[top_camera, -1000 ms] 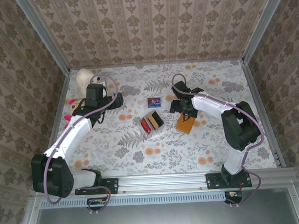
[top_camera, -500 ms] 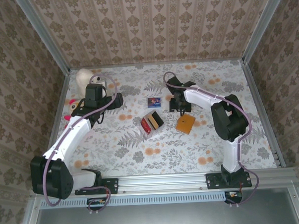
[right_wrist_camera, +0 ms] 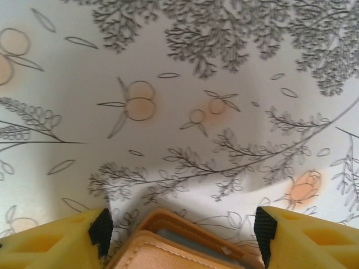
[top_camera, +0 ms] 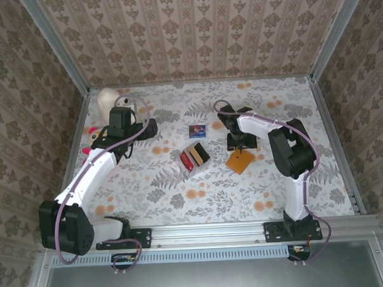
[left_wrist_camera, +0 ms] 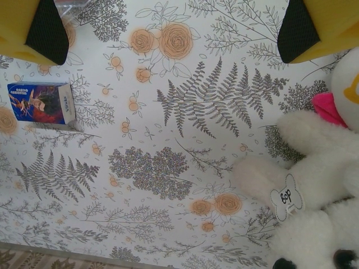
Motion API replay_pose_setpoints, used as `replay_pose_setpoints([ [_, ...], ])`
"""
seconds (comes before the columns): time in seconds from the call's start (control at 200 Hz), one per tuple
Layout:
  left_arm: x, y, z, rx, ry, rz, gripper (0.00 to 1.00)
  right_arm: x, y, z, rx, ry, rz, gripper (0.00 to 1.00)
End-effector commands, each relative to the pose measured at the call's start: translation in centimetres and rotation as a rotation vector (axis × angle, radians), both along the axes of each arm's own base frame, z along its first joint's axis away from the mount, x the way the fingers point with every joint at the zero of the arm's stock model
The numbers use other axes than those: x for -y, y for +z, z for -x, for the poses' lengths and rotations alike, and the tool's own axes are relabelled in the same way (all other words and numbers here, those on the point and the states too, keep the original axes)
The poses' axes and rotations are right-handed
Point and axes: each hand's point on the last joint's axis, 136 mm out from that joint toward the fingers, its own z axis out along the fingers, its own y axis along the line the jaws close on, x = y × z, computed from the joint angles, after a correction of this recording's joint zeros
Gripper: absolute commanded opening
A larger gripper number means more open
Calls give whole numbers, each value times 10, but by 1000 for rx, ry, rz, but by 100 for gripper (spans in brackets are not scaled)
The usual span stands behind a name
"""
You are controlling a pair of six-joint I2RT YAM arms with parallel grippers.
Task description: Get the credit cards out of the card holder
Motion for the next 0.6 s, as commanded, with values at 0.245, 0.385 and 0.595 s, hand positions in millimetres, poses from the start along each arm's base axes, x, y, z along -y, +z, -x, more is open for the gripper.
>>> replay_pose_setpoints([
  [0.245,-5,12,-2,37,-1,-20,100,41,15,76,-101,-47,37,72],
  [0.385,-1,7,0,21,-9,8,100,37,15,111,-133,-61,-3,72],
  [0.595,10,4,0,-5,-34,47,100,2,40,125,-78,23,-194,72],
])
